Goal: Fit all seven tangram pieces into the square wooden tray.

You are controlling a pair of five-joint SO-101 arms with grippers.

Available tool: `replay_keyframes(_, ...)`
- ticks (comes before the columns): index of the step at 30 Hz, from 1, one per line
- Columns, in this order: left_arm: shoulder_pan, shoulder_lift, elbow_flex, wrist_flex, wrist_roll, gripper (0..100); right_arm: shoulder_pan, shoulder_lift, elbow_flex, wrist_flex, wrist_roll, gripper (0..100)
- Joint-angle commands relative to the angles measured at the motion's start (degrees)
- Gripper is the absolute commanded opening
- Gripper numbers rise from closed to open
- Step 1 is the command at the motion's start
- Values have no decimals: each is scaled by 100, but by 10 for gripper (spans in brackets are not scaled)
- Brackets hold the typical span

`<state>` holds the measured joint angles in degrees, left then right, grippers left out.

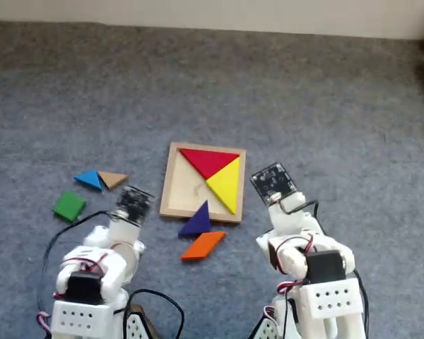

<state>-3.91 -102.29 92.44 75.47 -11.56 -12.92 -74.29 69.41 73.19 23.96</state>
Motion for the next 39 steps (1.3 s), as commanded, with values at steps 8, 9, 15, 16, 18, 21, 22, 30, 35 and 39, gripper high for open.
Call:
replay_keyframes(8,-1596,-75,-2018,62,-1749,8,347,-356,365,-374,-316,30)
replay_keyframes(9,-1666,-66,-2176,62,-1749,8,470,-356,365,-400,-475,30)
replay_keyframes(15,-1771,-48,-3029,501,-1758,8,787,-356,760,-787,-1213,33)
replay_keyframes(16,-1771,-13,-3143,563,-1758,8,787,-356,892,-892,-1301,33)
replay_keyframes(18,-1771,295,-3407,633,-1758,8,778,-356,1103,-1068,-1503,33)
replay_keyframes(21,-1780,1288,-3881,730,-1758,53,804,-356,1262,-1138,-1829,33)
replay_keyframes(22,-1771,1692,-4075,800,-1758,72,804,-356,1288,-1138,-1873,33)
replay_keyframes(30,-1763,3952,-5165,870,-1767,189,787,-356,1560,-1138,-1881,33)
replay_keyframes(35,-1789,4989,-5218,862,-1767,277,796,-356,2211,-1895,-1899,33)
replay_keyframes(39,-1877,5719,-5218,545,-1767,278,804,-356,2703,-2651,-1908,33)
